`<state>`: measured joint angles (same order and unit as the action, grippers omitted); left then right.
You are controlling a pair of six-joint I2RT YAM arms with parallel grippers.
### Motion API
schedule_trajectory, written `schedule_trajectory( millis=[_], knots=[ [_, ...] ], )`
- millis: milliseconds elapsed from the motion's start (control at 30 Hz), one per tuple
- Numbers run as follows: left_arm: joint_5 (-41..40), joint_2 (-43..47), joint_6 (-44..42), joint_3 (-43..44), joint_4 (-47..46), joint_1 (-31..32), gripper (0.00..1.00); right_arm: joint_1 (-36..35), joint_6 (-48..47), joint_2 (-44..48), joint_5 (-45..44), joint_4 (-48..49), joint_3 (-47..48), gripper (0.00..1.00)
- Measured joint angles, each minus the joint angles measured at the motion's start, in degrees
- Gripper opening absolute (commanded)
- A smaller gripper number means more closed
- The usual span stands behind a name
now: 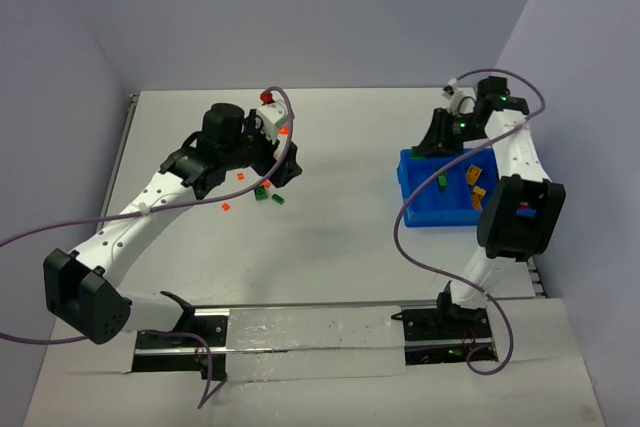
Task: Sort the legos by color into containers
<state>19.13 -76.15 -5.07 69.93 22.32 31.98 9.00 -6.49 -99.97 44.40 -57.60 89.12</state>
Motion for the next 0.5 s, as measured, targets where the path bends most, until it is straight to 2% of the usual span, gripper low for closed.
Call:
schedule_trajectory(
  millis=[100,233,433,500],
  knots=[
    [-1.5,-0.8,0.2,-0.1,0.0,0.2,0.99,4.5,-4.5,1.0,-10.0,-0.7,0.6,0.0],
    [-4.2,-3.7,0.2,0.4,0.2,0.1,0.99,4.8,-9.4,2.3,-21.2,-0.2,0.3,0.0],
    [-7.0,-7.6,0.5,0.4,0.6,-0.7,0.99,4.4,-12.1,1.6,-29.8,0.6,0.3,0.01],
    [-8.4,-8.9,1.0,0.7,0.8,-1.1,0.98,4.3,-12.5,0.8,-31.8,1.3,0.3,0.05]
  ],
)
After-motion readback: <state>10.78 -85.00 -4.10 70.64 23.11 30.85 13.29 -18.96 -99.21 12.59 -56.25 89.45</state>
